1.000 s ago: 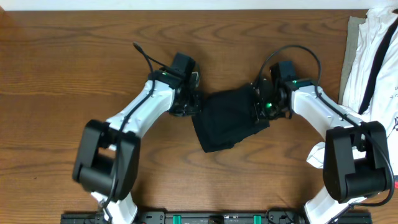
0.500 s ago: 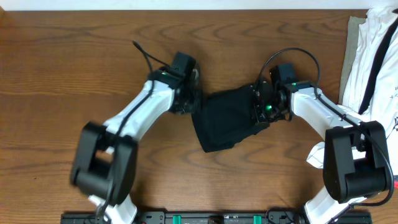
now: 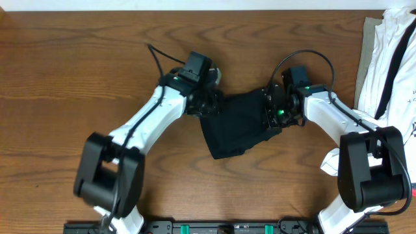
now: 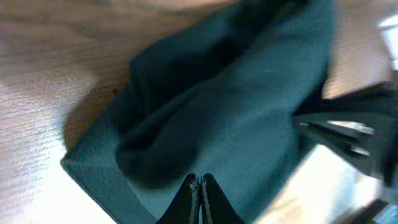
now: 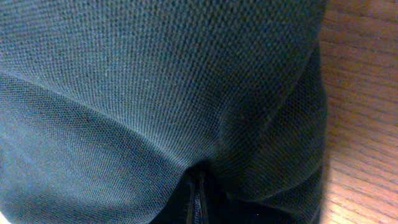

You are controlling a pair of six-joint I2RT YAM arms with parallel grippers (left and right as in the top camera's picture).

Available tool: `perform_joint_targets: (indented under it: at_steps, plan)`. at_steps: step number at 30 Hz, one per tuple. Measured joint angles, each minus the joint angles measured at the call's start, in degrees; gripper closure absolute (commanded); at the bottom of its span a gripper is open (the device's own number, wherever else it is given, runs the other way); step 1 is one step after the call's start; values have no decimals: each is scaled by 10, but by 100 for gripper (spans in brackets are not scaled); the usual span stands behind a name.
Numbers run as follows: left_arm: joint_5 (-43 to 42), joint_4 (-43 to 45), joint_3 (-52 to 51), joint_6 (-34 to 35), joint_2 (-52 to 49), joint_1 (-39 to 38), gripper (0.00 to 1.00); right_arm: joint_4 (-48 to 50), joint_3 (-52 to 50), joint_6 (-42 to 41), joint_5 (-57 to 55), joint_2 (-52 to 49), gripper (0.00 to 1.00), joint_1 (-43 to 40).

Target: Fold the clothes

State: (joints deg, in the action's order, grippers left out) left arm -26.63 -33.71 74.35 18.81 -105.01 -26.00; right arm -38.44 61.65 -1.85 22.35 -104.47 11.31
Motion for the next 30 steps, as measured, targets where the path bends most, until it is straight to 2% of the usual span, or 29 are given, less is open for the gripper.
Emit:
perform_joint_targets:
  at_steps: [8, 14, 19, 26, 30]
  plan:
    - [92, 1, -1, -9, -83, 1, 94, 1, 0, 0, 1, 0, 99, 0]
    - [130, 2, -3, -16, -88, 1, 94, 24, -3, 0, 1, 2, 99, 0]
    - [140, 2, -3, -30, -35, 1, 94, 28, 1, 0, -2, 31, 99, -3]
    - [144, -16, 2, -25, 118, 0, 94, 75, 26, 0, -4, 98, 98, -4]
    - [113, -36, 5, -19, 133, -1, 94, 93, 29, 0, -21, 97, 98, -4]
